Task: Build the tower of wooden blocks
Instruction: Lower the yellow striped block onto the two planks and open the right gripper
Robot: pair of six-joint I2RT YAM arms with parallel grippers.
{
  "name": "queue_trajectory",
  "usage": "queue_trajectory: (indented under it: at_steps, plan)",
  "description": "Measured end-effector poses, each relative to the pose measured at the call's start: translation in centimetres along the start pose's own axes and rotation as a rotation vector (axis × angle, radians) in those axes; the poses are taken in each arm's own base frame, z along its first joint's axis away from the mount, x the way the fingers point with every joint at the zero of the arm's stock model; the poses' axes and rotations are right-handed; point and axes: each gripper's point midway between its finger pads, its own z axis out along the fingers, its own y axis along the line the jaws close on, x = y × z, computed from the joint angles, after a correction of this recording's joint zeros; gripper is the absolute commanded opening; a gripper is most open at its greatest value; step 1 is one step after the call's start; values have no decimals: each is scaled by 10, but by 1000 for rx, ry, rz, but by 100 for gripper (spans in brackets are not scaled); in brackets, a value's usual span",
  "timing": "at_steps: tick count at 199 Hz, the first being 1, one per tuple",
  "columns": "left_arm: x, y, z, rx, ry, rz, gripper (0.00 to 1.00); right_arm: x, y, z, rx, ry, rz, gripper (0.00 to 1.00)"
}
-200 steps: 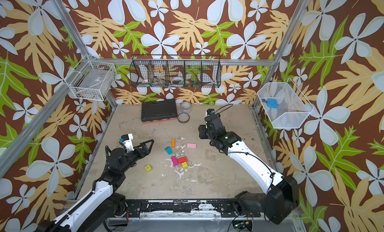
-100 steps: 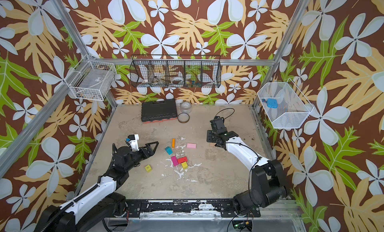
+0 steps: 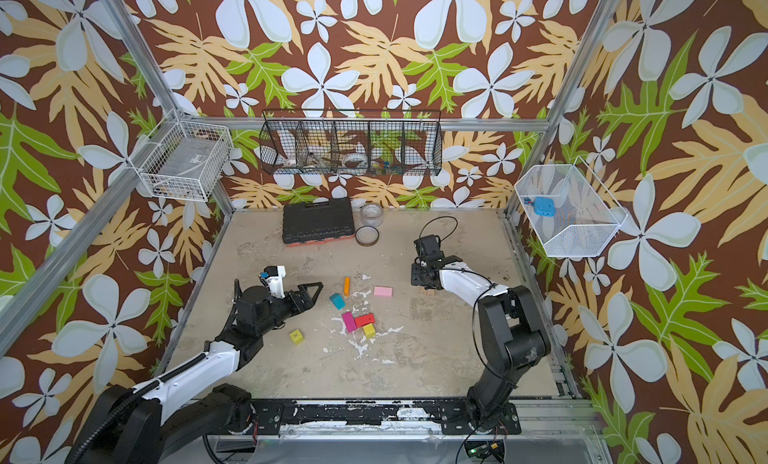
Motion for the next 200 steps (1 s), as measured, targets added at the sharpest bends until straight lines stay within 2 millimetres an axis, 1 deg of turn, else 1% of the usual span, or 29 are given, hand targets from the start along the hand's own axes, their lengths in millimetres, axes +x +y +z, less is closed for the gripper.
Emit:
queue_trajectory:
  at_steps: [22, 42, 65, 103, 126, 165, 200]
  plan:
    - [5, 3, 3, -7, 22, -1, 100, 7, -9, 15, 13, 41, 16, 17]
    - [7, 5, 5, -12, 31, -3, 100, 7, -6, 22, 5, 56, 17, 17]
    - [7, 4, 6, -9, 35, -3, 100, 6, -2, 24, -14, 54, 17, 18]
    - [7, 4, 6, -8, 36, -3, 100, 2, -1, 25, -16, 47, 19, 20]
    - [8, 4, 6, -6, 38, -3, 100, 2, -3, 25, -5, 46, 18, 20]
    - [8, 3, 6, -3, 40, -4, 100, 2, -9, 23, 28, 42, 16, 22]
    - [8, 3, 6, -3, 41, -4, 100, 2, -11, 22, 38, 45, 12, 25]
